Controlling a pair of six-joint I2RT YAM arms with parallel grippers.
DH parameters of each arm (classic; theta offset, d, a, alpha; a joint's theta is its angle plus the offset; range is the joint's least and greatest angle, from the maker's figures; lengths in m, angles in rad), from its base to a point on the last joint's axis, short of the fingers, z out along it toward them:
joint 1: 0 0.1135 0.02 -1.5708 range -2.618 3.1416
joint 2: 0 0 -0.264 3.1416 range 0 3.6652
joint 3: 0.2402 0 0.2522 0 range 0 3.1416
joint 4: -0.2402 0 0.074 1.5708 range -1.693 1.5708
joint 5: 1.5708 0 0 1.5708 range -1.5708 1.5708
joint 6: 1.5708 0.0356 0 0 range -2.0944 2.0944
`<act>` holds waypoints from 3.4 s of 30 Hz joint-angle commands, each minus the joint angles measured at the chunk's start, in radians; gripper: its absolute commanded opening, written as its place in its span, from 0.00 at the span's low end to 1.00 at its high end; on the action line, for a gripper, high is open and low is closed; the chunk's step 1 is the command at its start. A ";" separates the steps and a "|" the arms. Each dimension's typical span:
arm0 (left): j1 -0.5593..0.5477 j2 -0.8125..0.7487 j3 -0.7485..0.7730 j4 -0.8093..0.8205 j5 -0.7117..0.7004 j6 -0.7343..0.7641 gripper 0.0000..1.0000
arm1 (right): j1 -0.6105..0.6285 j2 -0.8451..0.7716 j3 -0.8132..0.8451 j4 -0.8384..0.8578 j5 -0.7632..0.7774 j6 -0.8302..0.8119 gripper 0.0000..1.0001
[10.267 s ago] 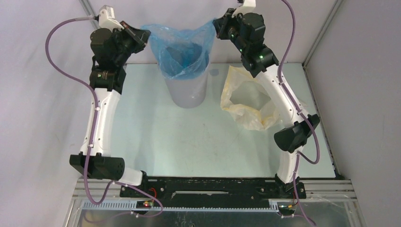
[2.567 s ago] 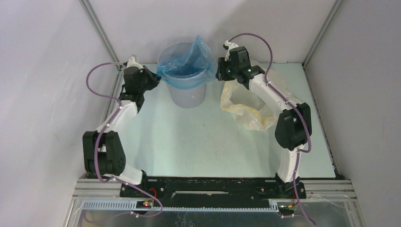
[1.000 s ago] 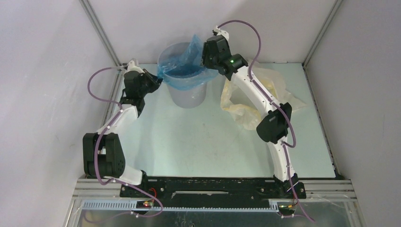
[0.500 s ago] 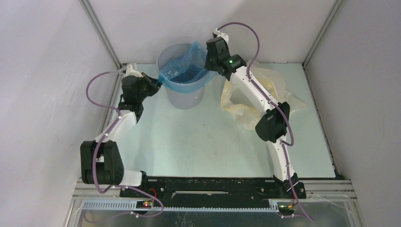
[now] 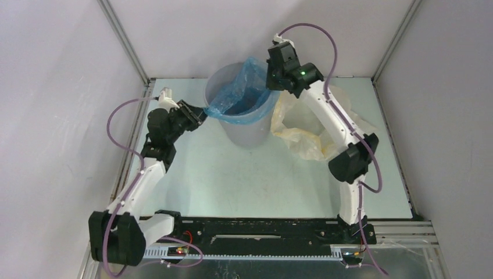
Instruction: Put the trash bags into the trash bin
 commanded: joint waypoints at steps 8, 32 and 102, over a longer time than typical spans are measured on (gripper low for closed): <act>-0.025 -0.379 -0.040 -0.327 -0.039 0.038 0.81 | -0.007 -0.378 -0.445 0.014 -0.198 -0.022 0.00; -0.233 -0.384 0.430 -0.839 0.116 0.495 0.89 | 0.019 -0.593 -0.773 0.127 -0.322 -0.055 0.09; -0.553 0.378 1.093 -1.099 -0.377 0.693 0.00 | -0.054 -1.045 -1.423 0.672 -0.434 0.197 0.54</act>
